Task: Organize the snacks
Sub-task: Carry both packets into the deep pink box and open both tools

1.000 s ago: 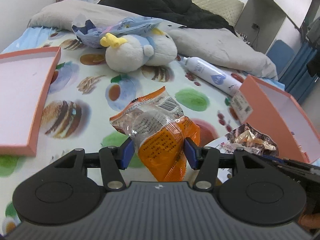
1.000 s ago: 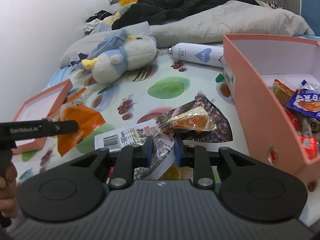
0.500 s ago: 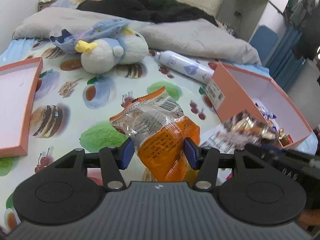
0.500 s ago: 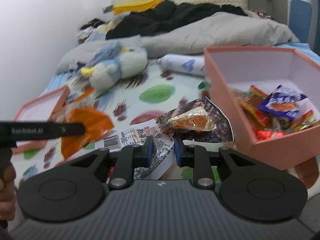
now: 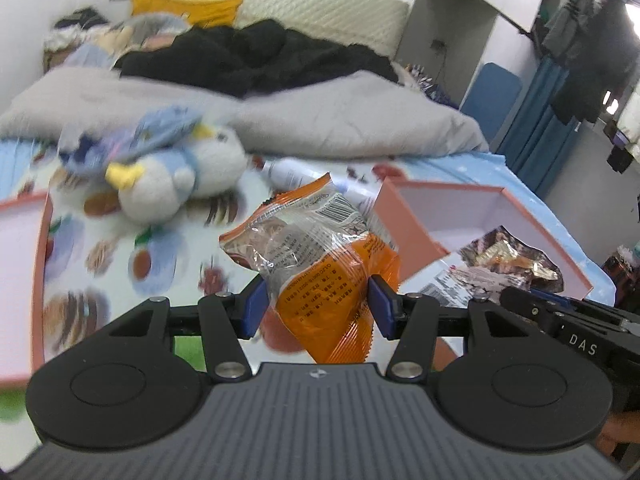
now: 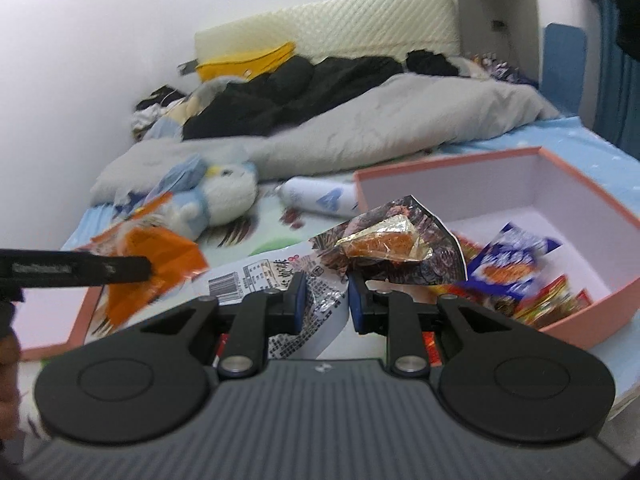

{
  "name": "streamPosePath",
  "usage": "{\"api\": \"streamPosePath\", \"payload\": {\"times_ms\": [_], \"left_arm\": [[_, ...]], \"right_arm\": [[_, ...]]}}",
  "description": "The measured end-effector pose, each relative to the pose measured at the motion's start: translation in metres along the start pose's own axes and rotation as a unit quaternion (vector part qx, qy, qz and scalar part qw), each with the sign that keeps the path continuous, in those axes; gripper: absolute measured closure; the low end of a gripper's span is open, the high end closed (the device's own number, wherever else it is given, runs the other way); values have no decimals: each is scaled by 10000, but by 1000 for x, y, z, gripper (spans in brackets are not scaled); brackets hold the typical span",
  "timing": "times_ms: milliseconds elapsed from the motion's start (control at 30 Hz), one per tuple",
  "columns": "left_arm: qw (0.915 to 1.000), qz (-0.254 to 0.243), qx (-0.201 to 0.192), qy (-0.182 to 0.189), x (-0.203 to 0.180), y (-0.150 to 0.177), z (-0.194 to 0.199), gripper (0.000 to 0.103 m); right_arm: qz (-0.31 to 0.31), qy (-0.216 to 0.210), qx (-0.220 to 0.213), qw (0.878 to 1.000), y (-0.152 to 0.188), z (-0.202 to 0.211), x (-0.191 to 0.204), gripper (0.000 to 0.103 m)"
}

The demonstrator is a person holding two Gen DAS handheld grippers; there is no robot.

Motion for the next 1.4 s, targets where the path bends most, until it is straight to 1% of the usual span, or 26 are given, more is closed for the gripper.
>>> {"api": "streamPosePath", "payload": {"times_ms": [200,333,533,733,900,1067,1267,1400], "left_arm": [[9994,-232,-223,84,-16,-35,3,44],[9984,-347,-366,268,-35,-53,1,44],[9950,-578,-515,636,-77,-77,-8,44],[9914,-744,-590,899,-112,-92,-27,44],[9906,-789,-374,1054,-134,-88,-64,44],[9895,-873,-4,1149,-153,-79,-119,44],[9871,-936,347,1248,-167,-74,-180,44],[9847,-1052,474,1309,-178,-74,-212,44]], "right_arm": [[-99,224,-263,9994,-25,12,-28,77],[-142,261,-471,9984,-44,22,-41,77],[-98,399,-785,9961,-66,35,-55,77],[-94,483,-956,9942,-78,31,-72,77],[-225,567,-834,9946,-71,11,-93,77],[-433,663,-531,9954,-56,-26,-120,77],[-626,815,-213,9945,-39,-66,-147,77],[-764,936,-60,9927,-33,-85,-162,77]]}}
Point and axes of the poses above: each gripper's, at about its wrist camera, not at the fingertips, and z roughly against the way its jaws point, x to its left, y to its underside, the point moved 3 cm from there along -z, roughly the way its jaws point, and after that the axes turned 6 degrees about -z, right-handed, at the moved point
